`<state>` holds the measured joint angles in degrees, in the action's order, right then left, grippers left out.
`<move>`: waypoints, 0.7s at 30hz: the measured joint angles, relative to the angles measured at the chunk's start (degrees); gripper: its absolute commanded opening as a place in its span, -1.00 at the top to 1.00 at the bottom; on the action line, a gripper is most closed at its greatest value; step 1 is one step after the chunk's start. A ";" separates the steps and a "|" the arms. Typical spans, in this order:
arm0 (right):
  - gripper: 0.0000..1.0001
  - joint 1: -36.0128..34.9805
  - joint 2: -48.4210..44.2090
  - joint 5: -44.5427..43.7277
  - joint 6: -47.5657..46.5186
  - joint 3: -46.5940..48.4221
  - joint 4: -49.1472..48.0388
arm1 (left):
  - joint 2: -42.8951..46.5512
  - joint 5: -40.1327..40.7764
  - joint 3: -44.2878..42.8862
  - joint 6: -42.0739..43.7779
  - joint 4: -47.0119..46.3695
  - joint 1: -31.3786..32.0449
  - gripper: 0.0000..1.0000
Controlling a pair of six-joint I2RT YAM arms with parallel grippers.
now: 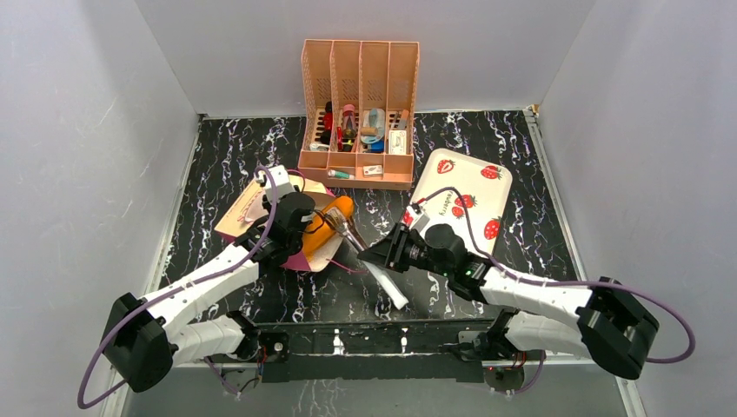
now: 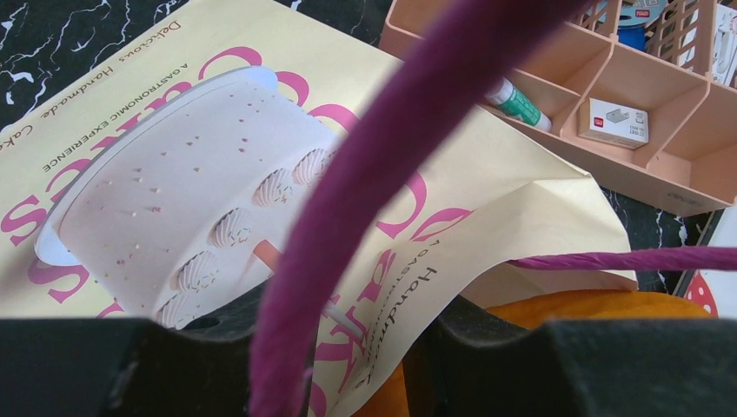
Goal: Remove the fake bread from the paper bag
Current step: Take out the fake bread from the paper bag.
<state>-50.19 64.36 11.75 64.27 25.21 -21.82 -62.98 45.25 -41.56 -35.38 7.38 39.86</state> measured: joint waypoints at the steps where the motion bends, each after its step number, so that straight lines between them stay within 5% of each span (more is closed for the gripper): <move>1: 1.00 -0.02 -1.20 -0.83 -0.44 0.00 1.22 | 0.00 0.00 0.00 -0.04 0.02 0.00 0.33; 21: 1.00 -0.09 -19.52 -17.94 -4.87 1.38 18.75 | 0.94 1.29 1.53 -0.44 1.03 -0.42 0.30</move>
<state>-50.28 44.84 -6.20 59.40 26.59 -3.07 -62.04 46.54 -40.03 -35.81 8.40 39.44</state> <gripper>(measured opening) 0.309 0.349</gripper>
